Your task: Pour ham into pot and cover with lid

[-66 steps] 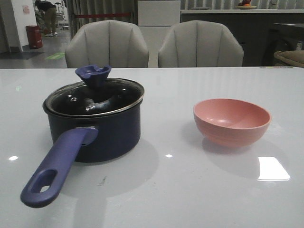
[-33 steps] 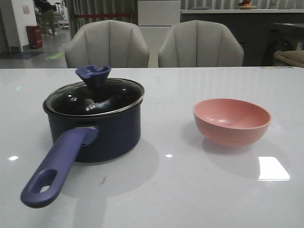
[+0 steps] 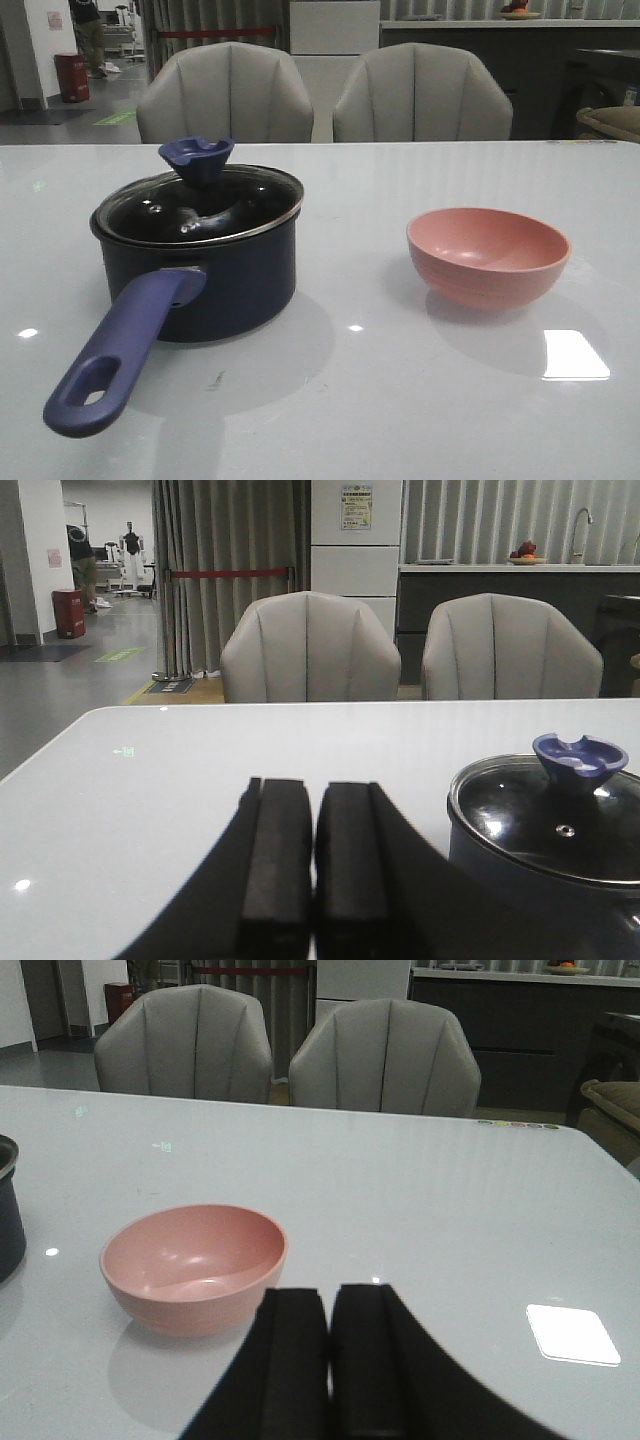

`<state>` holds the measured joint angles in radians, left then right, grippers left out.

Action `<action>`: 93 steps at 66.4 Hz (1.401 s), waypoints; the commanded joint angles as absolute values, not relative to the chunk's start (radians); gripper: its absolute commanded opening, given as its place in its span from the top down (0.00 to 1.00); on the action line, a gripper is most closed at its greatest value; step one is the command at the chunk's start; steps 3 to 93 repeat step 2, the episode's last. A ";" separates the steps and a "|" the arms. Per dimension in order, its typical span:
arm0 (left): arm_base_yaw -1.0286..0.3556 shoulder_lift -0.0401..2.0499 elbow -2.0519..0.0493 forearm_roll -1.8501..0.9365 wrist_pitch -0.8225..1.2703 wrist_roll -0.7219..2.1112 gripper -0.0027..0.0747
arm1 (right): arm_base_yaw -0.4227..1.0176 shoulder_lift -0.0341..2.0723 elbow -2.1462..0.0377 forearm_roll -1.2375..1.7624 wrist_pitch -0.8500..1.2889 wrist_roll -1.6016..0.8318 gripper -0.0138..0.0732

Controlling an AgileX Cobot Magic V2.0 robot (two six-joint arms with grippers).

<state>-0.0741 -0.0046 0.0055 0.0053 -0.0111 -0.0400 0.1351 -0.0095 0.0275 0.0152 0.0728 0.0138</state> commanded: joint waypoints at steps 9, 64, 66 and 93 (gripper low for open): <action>-0.072 -0.022 0.027 0.006 -0.089 -0.047 0.81 | 0.134 -0.030 0.021 0.000 -0.005 0.008 0.65; -0.072 -0.022 0.027 0.006 -0.089 -0.047 0.81 | 0.134 -0.030 0.021 0.000 -0.005 0.008 0.65; -0.072 -0.022 0.027 0.006 -0.089 -0.047 0.81 | 0.134 -0.030 0.021 0.000 -0.005 0.008 0.65; -0.072 -0.022 0.027 0.006 -0.089 -0.047 0.81 | 0.134 -0.030 0.021 0.000 -0.005 0.008 0.65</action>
